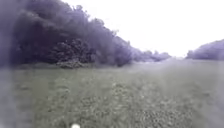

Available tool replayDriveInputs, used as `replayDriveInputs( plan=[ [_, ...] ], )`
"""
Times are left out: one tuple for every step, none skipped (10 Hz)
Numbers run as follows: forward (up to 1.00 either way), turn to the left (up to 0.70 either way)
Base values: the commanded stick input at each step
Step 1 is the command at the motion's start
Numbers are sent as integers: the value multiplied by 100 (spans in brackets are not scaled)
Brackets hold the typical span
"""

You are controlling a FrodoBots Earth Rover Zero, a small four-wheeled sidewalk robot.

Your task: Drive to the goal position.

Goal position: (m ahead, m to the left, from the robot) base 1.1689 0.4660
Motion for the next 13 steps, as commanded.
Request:
replayDriveInputs(
  plan=[
    [70, 0],
    [70, 0],
    [70, 0],
    [70, 0],
    [70, 0],
    [70, 0],
    [70, 0],
    [70, 0],
    [70, 0],
    [70, 0],
    [70, 0],
    [70, 0],
    [70, 0]
  ],
)
